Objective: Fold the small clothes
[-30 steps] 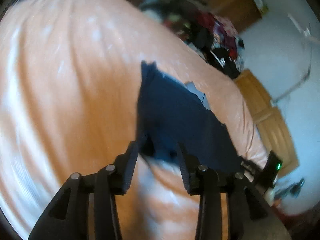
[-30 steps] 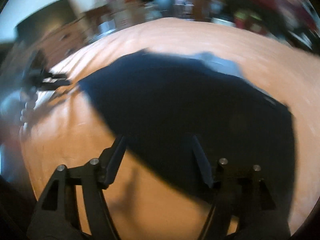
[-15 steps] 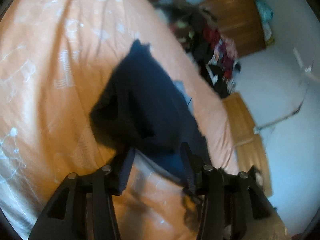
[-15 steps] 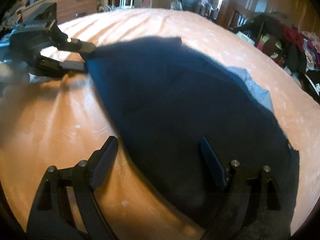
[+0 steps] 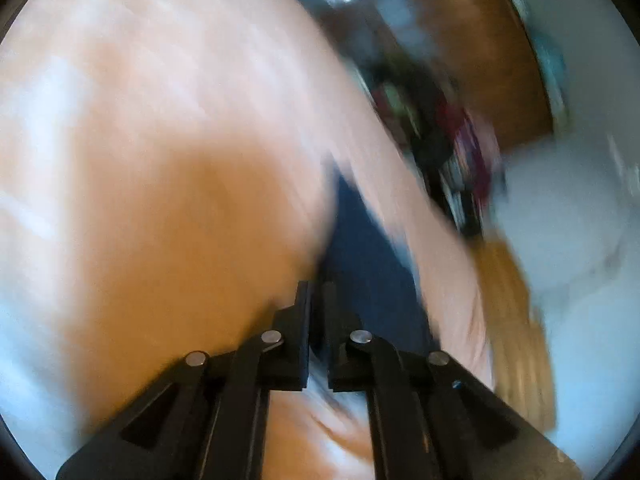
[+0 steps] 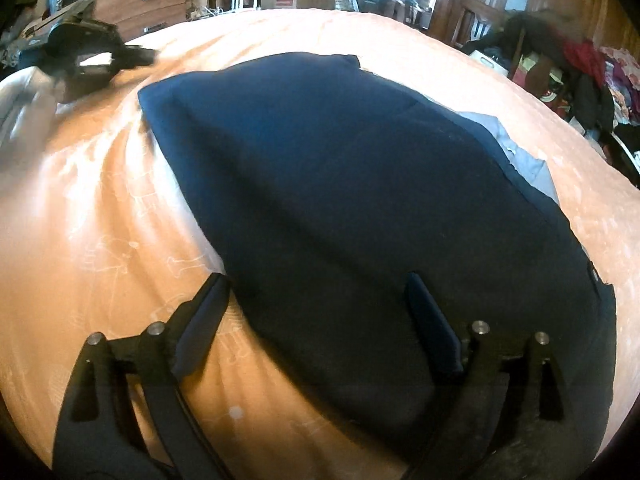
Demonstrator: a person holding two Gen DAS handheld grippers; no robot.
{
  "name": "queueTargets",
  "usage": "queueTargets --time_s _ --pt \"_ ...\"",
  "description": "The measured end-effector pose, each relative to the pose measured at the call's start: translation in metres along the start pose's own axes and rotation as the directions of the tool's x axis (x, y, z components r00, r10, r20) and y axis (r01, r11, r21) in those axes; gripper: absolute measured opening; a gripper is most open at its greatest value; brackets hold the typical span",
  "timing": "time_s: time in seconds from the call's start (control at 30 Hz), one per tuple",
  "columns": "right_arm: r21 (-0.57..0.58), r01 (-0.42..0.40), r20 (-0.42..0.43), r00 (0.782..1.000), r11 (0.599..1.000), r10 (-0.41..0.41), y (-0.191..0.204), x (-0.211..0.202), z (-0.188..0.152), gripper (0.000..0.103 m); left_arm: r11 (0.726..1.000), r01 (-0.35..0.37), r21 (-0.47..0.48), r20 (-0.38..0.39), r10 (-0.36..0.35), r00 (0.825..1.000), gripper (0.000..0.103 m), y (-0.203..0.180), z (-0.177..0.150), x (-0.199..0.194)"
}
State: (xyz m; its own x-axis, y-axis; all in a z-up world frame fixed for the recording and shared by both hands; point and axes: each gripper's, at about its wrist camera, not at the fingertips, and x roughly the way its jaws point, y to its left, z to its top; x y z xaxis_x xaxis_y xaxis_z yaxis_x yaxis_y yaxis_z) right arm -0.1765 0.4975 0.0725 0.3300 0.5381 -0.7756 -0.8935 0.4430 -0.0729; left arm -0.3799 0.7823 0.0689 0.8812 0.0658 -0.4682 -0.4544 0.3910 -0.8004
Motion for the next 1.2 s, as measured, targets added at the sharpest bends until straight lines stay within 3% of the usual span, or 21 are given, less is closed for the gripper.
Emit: queueTargets --time_s 0.07,0.13,0.17,0.2,0.23,0.3,0.37,0.47,0.67,0.93,0.97,1.0,1.03,1.07,1.17,1.2 --pt "0.007 0.001 0.002 1.0 1.0 -0.001 -0.001 0.0 0.0 0.096 1.0 0.005 -0.014 0.007 -0.005 1.0 0.0 0.013 0.021 -0.019" --pt "0.014 0.002 0.003 1.0 1.0 -0.002 -0.002 0.002 0.0 0.097 0.998 0.037 0.056 -0.07 -0.033 0.997 0.0 -0.001 0.015 -0.02" --pt "0.016 0.003 0.004 1.0 1.0 -0.003 -0.002 0.002 0.0 0.097 0.991 0.09 0.1 -0.151 -0.074 0.986 0.0 -0.016 0.001 -0.016" --pt "0.016 0.005 0.005 1.0 1.0 -0.005 -0.002 0.002 0.0 0.097 0.986 0.116 0.119 -0.197 -0.092 0.976 0.009 -0.026 -0.011 -0.012" --pt "0.015 0.01 0.007 1.0 1.0 -0.011 -0.002 0.001 0.0 0.098 0.98 0.147 0.131 -0.251 -0.111 0.962 0.027 -0.037 -0.029 -0.004" --pt "0.011 0.034 0.013 0.999 0.999 -0.034 0.0 -0.002 0.001 0.098 0.974 0.176 0.14 -0.31 -0.126 0.942 0.046 -0.048 -0.052 0.011" --pt "0.021 0.049 0.021 0.999 0.999 -0.049 -0.002 -0.008 0.0 0.098 0.972 0.175 0.157 -0.36 -0.109 0.927 0.047 -0.055 -0.069 0.031" --pt "0.082 0.07 0.016 0.997 0.994 -0.071 -0.012 -0.017 -0.007 0.098 0.98 0.115 0.163 -0.386 -0.044 0.921 0.046 -0.05 -0.08 0.054" --pt "0.247 0.071 0.036 0.996 0.966 -0.082 -0.035 -0.037 -0.022 0.098 0.984 0.112 0.136 -0.332 -0.061 0.941 0.05 -0.059 -0.086 0.064" --pt "0.316 0.035 0.102 0.992 0.948 -0.071 -0.033 -0.086 -0.033 0.098 0.989 0.054 0.14 -0.202 -0.025 0.979 0.06 -0.071 -0.083 0.105" --pt "0.333 0.027 0.11 0.992 0.942 -0.067 -0.034 -0.091 -0.035 0.097 0.984 0.06 0.17 -0.202 -0.025 0.979 0.058 -0.076 -0.085 0.109" --pt "0.343 0.022 0.115 0.991 0.939 -0.065 -0.037 -0.093 -0.035 0.097 0.983 0.074 0.167 -0.207 -0.038 0.978 0.043 -0.075 -0.085 0.112" --pt "0.347 0.019 0.117 0.991 0.938 -0.064 -0.037 -0.094 -0.036 0.097 0.985 0.094 0.144 -0.218 -0.061 0.974 0.008 -0.073 -0.085 0.114" --pt "0.352 0.015 0.122 0.991 0.936 -0.062 -0.039 -0.095 -0.035 0.097 0.986 0.092 0.142 -0.206 -0.062 0.977 0.004 -0.072 -0.084 0.113" --pt "0.357 0.003 0.135 0.989 0.934 -0.055 -0.042 -0.097 -0.027 0.097 0.985 0.095 0.145 -0.172 -0.07 0.983 0.004 -0.073 -0.082 0.111" --pt "0.352 0.0 0.14 0.989 0.936 -0.053 -0.042 -0.097 -0.024 0.097 0.987 0.081 0.136 -0.163 -0.058 0.985 0.013 -0.07 -0.081 0.113"
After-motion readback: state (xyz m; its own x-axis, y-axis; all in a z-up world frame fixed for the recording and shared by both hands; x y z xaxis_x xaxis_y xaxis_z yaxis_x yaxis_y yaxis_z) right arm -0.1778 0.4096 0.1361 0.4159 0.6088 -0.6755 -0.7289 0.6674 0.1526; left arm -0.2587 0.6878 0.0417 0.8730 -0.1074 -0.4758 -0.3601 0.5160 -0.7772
